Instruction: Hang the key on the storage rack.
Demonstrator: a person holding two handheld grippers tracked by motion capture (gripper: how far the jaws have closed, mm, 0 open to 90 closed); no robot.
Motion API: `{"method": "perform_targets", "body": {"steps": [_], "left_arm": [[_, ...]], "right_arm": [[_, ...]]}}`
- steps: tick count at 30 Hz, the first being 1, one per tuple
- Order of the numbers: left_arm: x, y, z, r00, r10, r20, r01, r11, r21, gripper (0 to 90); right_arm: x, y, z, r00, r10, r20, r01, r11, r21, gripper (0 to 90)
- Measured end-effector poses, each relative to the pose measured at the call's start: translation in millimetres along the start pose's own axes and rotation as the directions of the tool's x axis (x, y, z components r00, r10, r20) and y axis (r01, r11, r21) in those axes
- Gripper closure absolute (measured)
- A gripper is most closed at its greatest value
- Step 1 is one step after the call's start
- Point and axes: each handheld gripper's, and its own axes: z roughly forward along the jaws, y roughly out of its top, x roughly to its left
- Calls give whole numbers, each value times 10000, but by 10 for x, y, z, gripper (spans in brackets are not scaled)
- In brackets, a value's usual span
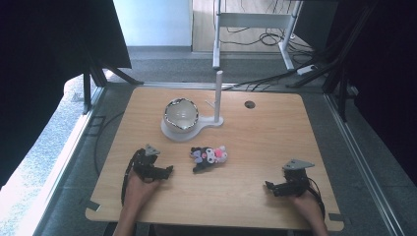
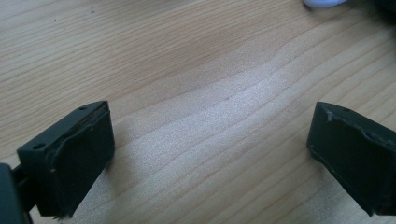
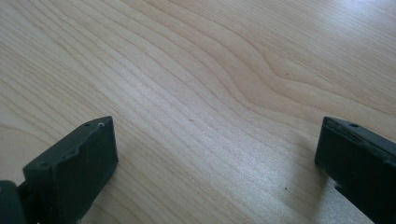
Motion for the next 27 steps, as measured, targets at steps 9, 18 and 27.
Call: {"method": "perform_targets", "body": {"steps": [9,18,27], "left_arm": [[0,1,0,10000,-2,-1,2,10000,1,8],[0,1,0,10000,0,-1,0,10000,1,7],[0,1,0,10000,-2,-2,2,10000,0,8]], "right_arm": [[-1,0,-1,10000,0,-11,0,10000,-1,0],[3,28,-19,9998,-217,-17,217,9996,168,4],[-11,113,-77,9979,-645,-115,648,9974,307,9]]}}
